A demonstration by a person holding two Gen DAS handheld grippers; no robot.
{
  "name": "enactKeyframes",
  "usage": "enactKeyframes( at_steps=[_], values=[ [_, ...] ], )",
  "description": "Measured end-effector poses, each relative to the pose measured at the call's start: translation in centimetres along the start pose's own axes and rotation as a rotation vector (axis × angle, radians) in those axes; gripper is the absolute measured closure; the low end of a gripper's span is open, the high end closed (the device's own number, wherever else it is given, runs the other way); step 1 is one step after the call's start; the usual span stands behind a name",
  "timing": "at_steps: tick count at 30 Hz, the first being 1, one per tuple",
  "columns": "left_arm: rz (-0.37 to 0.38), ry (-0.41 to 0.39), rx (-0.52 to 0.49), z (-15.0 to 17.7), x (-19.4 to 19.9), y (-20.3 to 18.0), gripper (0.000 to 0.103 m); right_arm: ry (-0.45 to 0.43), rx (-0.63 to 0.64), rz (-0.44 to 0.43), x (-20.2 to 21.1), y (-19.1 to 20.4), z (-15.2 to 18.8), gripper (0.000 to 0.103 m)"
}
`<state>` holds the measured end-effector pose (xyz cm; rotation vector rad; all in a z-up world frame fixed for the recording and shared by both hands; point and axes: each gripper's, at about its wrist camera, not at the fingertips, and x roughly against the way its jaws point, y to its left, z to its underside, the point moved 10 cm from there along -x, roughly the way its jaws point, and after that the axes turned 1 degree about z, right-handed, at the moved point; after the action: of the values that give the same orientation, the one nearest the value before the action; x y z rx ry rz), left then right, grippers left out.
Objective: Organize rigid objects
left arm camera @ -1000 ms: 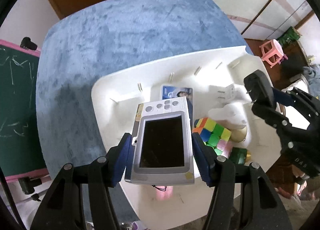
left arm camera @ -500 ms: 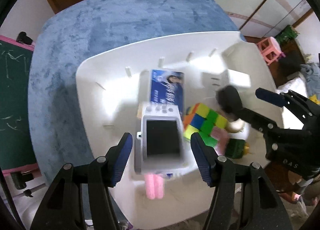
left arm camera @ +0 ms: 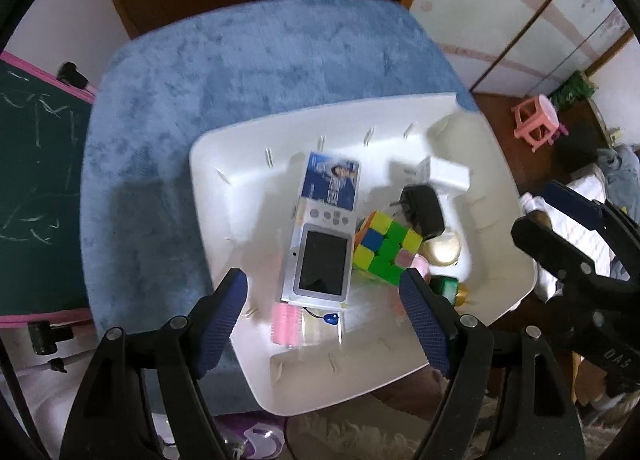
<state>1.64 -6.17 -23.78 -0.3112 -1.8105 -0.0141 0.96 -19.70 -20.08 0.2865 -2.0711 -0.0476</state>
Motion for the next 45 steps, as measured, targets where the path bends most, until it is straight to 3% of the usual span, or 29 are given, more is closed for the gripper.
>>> enactKeyframes(
  at_steps=[5,9,15,17,28,45],
  values=[
    [-0.007,-0.080,0.024,-0.7,3.6,-0.1,0.022,-0.037,-0.070,0.041,3.1,0.1,-1.5,0.035],
    [0.000,-0.134,0.045,-1.2,6.4,-0.6,0.022,-0.049,-0.123,0.095,5.2,-0.3,-1.8,0.029],
    [-0.027,-0.239,0.059,-1.3,10.3,-1.1,0.022,-0.087,-0.126,0.146,8.3,0.2,-2.0,0.028],
    [-0.060,-0.250,0.068,-1.2,10.9,-0.9,0.022,-0.108,-0.110,0.176,9.2,0.5,-2.3,0.022],
    [-0.144,-0.320,0.108,-0.9,13.5,0.4,0.022,-0.129,-0.089,0.256,11.7,0.9,-3.6,0.022],
    [-0.180,-0.373,0.130,-1.0,15.3,0.5,0.022,-0.144,-0.089,0.250,13.4,1.3,-4.7,0.022]
  ],
)
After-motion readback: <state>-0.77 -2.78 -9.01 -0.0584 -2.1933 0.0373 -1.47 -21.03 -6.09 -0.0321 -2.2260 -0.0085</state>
